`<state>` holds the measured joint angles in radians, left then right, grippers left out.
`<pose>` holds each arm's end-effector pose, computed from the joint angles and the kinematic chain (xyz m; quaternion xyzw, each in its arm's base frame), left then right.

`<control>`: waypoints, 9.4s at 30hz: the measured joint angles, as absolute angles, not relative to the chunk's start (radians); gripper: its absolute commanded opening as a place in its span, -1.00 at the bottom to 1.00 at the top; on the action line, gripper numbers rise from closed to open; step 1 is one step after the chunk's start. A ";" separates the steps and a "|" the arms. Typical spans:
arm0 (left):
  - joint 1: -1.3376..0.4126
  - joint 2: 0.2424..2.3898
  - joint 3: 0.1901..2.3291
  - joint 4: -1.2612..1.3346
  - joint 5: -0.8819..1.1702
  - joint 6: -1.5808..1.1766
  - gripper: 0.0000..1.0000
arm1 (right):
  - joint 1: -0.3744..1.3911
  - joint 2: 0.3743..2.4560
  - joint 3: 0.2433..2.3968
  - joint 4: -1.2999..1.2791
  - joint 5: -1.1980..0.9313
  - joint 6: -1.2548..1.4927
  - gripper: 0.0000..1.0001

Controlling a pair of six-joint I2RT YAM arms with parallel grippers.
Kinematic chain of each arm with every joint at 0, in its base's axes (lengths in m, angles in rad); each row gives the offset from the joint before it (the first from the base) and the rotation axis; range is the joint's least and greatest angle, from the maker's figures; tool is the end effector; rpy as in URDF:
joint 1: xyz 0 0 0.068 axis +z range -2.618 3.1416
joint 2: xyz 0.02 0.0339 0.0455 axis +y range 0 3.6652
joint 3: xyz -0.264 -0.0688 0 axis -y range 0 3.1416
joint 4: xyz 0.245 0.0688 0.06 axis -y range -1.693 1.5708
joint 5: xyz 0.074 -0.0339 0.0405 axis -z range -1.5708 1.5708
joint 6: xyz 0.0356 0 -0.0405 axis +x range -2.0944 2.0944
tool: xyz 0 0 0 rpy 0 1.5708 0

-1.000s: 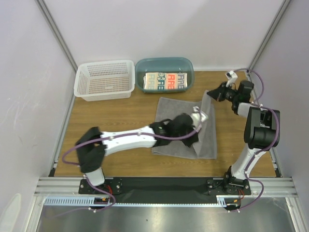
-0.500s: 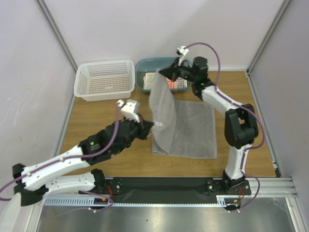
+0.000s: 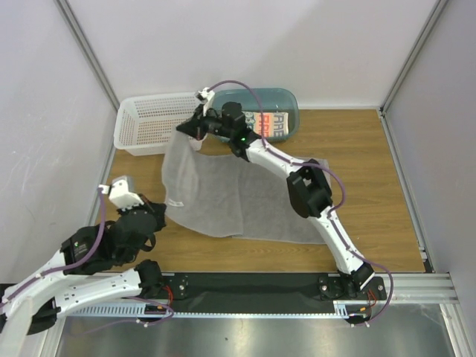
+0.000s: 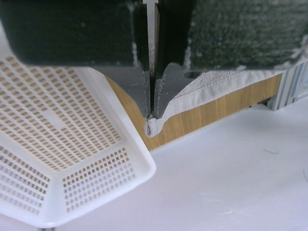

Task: Fold and stack the towels
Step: Fold the towel

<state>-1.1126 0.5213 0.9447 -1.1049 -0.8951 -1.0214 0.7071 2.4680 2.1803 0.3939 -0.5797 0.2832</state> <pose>0.0535 -0.0456 0.3397 -0.1489 0.8215 -0.1510 0.5293 0.4294 0.3926 0.2772 -0.3426 0.5816 0.5067 0.5362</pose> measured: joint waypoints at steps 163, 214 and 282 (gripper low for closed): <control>-0.849 1.435 0.923 -0.212 -0.216 -0.636 0.24 | -0.194 1.338 0.769 -0.270 -0.265 0.392 0.83; -0.709 1.681 0.941 -0.308 -0.187 -0.616 -0.99 | 0.284 1.501 0.731 -0.277 -0.115 0.501 -1.00; -0.570 0.772 0.241 -0.271 -0.076 -1.047 0.25 | 0.266 0.893 0.520 -0.633 -0.228 0.763 0.56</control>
<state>-0.5701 0.7715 0.2409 -0.2714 -0.0757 -1.0466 0.2661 0.8928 0.5201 -0.6334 -0.2283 0.7628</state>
